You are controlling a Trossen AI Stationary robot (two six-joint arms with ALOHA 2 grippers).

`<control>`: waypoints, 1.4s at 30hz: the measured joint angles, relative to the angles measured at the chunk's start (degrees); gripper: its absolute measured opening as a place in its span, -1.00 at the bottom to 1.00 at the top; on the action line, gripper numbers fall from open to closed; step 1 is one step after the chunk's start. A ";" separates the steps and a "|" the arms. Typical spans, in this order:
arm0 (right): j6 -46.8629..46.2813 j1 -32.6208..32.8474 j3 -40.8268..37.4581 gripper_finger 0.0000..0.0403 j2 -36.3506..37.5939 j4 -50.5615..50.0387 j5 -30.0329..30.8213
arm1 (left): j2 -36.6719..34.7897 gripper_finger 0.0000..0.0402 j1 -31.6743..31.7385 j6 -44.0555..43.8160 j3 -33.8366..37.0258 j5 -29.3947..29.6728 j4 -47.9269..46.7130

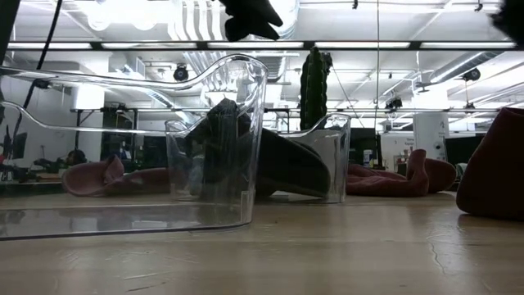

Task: Pick & Place hat
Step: Put the red cap into the bottom transparent bin

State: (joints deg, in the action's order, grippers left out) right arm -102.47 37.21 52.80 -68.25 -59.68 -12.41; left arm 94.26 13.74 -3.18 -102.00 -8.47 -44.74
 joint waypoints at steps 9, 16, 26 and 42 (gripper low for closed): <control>-14.57 9.95 -6.08 0.07 0.00 3.15 0.43 | -0.02 -0.24 -0.87 -0.24 0.04 -0.02 0.72; -19.51 12.72 -11.38 0.07 0.00 8.59 3.08 | -0.02 -0.24 -0.94 -0.55 0.07 -0.02 0.66; -21.55 12.81 -19.50 0.07 -0.11 23.06 3.77 | -0.02 -0.24 -1.09 -1.40 0.09 -0.02 0.35; -20.97 12.79 -22.50 -0.69 -0.13 27.46 6.82 | -0.02 -0.24 -1.14 -1.40 0.11 -0.02 0.38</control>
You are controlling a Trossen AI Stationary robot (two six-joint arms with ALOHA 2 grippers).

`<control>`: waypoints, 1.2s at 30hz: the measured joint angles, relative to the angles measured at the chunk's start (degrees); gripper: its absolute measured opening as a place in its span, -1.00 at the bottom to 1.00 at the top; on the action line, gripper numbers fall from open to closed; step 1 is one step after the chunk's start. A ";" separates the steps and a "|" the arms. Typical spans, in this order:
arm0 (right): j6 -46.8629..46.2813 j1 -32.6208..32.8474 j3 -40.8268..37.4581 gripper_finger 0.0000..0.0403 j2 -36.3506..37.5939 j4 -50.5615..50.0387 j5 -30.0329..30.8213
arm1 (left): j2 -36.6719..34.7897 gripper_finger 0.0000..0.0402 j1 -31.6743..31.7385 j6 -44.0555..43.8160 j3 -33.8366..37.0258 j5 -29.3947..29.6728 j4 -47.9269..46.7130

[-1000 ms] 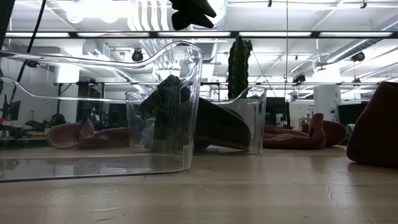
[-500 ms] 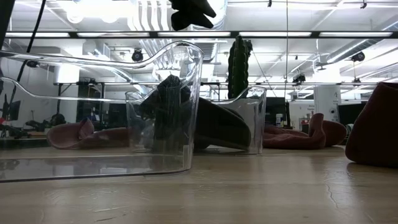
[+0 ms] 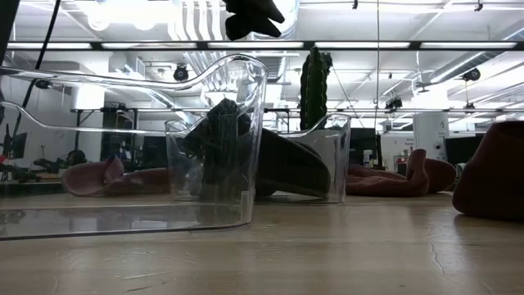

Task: Pick & Place hat
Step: Put the red cap into the bottom transparent bin

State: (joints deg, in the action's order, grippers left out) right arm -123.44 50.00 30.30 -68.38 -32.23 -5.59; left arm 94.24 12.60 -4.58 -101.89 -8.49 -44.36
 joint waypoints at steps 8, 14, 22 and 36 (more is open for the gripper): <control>3.74 -0.02 2.43 -0.94 0.17 -0.52 3.60 | -0.01 -0.24 -0.03 -1.66 -0.49 0.00 0.89; 11.87 -0.95 7.80 -0.95 0.17 -4.60 8.40 | -0.91 -0.24 -0.07 -2.49 -1.16 0.00 2.59; 28.31 -3.93 16.57 -0.94 0.20 -11.35 12.71 | -3.80 -0.24 -0.07 -3.63 -1.28 0.01 4.25; 70.16 -19.01 34.05 -0.94 0.02 -15.58 18.01 | -15.44 -0.24 -0.07 -8.08 -2.31 0.24 7.13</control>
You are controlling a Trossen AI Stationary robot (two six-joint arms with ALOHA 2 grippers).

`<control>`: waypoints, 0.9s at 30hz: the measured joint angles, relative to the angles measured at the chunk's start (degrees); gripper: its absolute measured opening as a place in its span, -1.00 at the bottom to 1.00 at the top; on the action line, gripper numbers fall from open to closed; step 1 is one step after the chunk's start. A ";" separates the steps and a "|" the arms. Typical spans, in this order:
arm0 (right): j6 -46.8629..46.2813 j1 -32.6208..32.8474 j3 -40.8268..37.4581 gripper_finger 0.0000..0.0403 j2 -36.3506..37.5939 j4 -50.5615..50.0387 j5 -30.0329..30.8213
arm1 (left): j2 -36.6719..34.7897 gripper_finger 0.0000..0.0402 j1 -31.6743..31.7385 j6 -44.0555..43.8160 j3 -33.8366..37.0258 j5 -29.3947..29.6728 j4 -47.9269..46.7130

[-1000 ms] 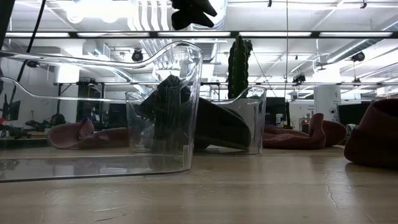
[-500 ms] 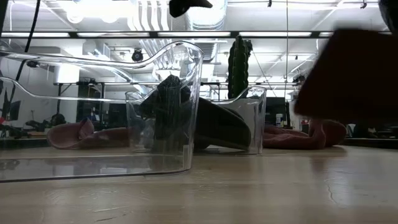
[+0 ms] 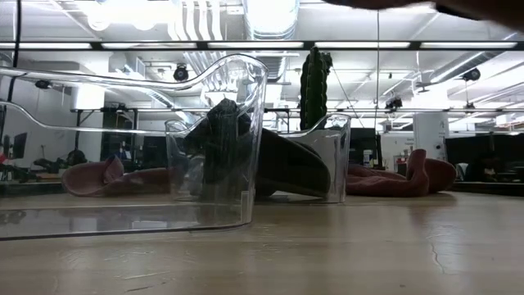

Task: Pick & Place hat
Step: Put the red cap into the bottom transparent bin

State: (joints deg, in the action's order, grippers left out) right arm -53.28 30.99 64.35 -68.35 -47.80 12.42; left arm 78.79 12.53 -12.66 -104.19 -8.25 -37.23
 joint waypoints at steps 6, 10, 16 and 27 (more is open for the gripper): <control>18.90 -10.03 6.94 -0.94 -2.49 1.73 -1.36 | -3.27 -0.24 0.00 -0.05 0.29 0.30 -0.30; 31.58 -15.76 10.66 -0.94 -6.47 6.63 -6.79 | -4.50 -0.24 0.00 -0.69 0.32 0.31 -0.71; 45.12 -21.70 17.87 -0.94 -16.53 12.20 -15.39 | -5.61 -0.24 0.00 -1.38 0.41 0.37 -3.15; 59.83 -26.10 40.72 -0.94 -43.36 8.28 -31.57 | -6.29 -0.24 0.00 -0.99 0.41 0.39 -4.22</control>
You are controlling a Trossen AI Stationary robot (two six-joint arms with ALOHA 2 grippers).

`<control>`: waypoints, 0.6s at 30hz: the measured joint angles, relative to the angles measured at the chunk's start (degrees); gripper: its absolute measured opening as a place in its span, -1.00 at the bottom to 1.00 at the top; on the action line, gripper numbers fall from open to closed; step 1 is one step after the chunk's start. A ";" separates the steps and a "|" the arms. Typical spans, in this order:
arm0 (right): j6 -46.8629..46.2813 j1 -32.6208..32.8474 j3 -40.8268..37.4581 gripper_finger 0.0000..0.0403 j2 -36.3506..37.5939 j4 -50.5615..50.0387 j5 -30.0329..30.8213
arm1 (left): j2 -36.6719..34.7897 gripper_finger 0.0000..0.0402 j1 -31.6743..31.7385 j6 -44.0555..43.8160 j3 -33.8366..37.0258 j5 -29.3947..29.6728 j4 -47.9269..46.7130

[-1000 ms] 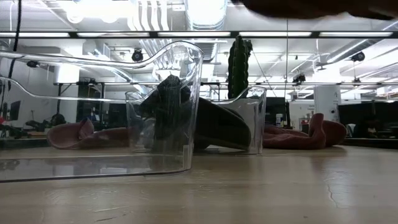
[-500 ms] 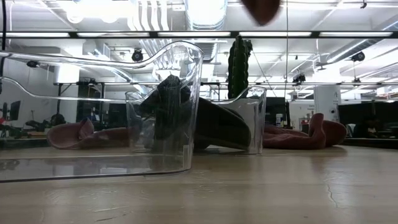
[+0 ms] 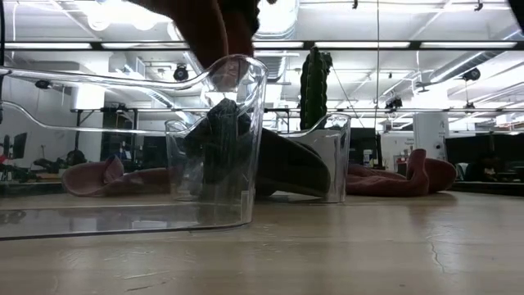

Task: Pick & Place hat
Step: Put the red cap into the bottom transparent bin

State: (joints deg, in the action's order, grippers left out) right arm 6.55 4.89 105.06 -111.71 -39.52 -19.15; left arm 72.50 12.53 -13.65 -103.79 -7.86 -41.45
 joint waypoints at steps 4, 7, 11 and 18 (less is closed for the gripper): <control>2.08 -0.03 11.48 -0.94 -9.67 -9.01 -0.69 | -0.12 -0.24 0.00 -0.02 0.00 0.02 -0.24; 2.21 -0.11 20.30 -0.94 -16.54 -15.88 -0.83 | -0.12 -0.24 0.00 0.00 0.00 0.02 -0.32; 1.05 -0.11 30.07 -0.94 -24.19 -23.40 -0.85 | -0.12 -0.24 0.00 0.00 0.00 0.04 -0.44; -5.31 -0.42 26.79 -0.93 -25.19 -22.27 -2.15 | -0.10 -0.24 0.00 0.12 0.00 0.07 -0.85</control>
State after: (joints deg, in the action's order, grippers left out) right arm 1.23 4.47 131.85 -136.90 -61.80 -21.30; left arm 72.40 12.53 -13.53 -103.79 -7.79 -42.30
